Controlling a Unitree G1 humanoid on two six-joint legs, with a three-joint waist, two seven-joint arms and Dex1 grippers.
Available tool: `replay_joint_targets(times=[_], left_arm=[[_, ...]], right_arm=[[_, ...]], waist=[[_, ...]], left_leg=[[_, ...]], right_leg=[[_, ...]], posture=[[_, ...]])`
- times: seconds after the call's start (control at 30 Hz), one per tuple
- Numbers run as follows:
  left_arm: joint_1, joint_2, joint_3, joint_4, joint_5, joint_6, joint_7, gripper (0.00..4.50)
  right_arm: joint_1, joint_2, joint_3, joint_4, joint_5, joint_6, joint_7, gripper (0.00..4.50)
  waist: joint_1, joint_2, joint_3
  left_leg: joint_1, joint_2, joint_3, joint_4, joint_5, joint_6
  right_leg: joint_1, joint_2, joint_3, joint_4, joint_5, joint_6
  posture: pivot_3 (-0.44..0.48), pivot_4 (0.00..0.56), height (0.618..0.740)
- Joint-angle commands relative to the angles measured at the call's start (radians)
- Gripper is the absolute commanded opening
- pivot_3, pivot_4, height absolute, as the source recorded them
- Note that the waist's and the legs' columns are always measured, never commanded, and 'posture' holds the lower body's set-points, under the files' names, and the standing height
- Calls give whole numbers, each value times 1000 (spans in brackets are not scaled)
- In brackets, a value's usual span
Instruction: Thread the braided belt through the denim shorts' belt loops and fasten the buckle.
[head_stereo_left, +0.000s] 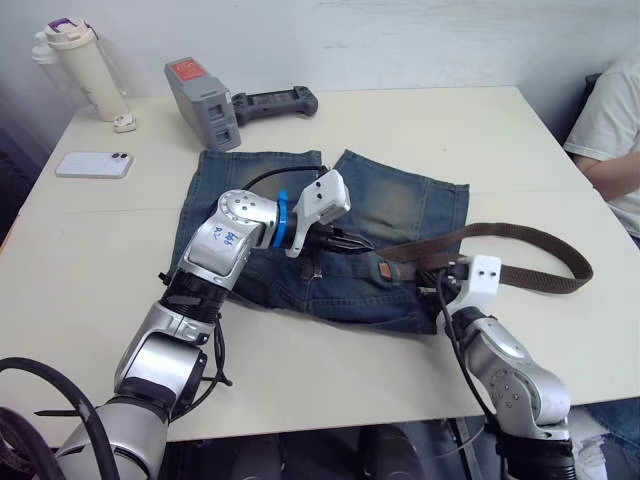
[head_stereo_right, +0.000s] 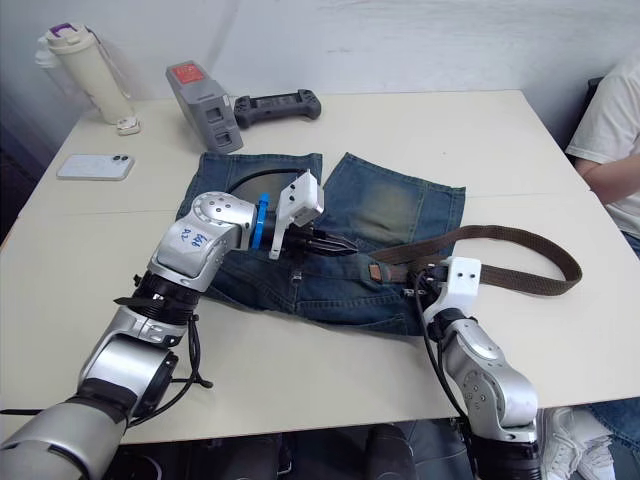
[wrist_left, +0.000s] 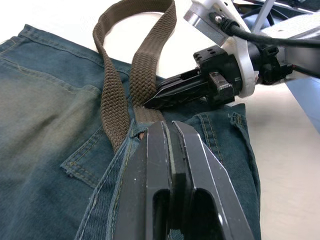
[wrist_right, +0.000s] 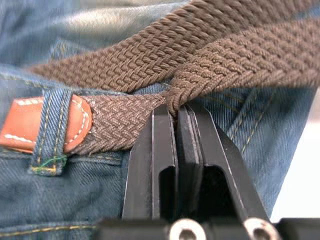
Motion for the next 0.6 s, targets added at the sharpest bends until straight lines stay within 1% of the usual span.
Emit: replay_joint_targets(times=[0.03,0.07,0.17,0.3,0.37,0.5,0.6], left_arm=[[-3,2,-1,-28,4,-22,-4,23],[-3,3,-3,-28,7,-25,-4,23],[-1,6,-9,-29,14,-32,-5,23],[1,6,-10,-28,18,-37,-5,23],[2,5,-10,-28,19,-38,-5,23],[1,1,-11,-25,20,-39,-2,23],[3,0,-12,-30,21,-36,-2,23]], right_arm=[[-2,30,47,8,-38,39,-8,0],[-8,50,37,6,-27,31,-2,0],[-23,178,-79,-13,116,15,-15,0],[-16,239,-174,-43,243,53,-20,0],[-19,277,-223,-58,359,66,-34,0],[-17,265,-217,-90,416,97,-34,0],[-5,222,-154,-87,364,120,-21,0]], waist=[[-2,0,0],[-2,0,0],[-3,0,0],[0,0,0],[1,1,0],[2,1,1],[1,1,1]], left_leg=[[0,0,0,0,0,0],[0,0,0,0,0,0],[0,0,0,0,0,0],[-1,0,0,0,0,0],[-1,0,0,0,0,0],[-1,0,0,0,0,0],[-1,0,0,-1,0,0]], right_leg=[[0,0,0,0,0,0],[0,0,0,0,0,0],[0,0,0,0,0,0],[-1,0,0,0,0,0],[-1,0,0,0,0,0],[-1,0,0,0,0,0],[-1,0,0,0,0,0]], posture=[[0,150,740],[0,150,740],[0,150,740],[0,150,740],[0,150,740],[0,150,740],[0,150,740]])
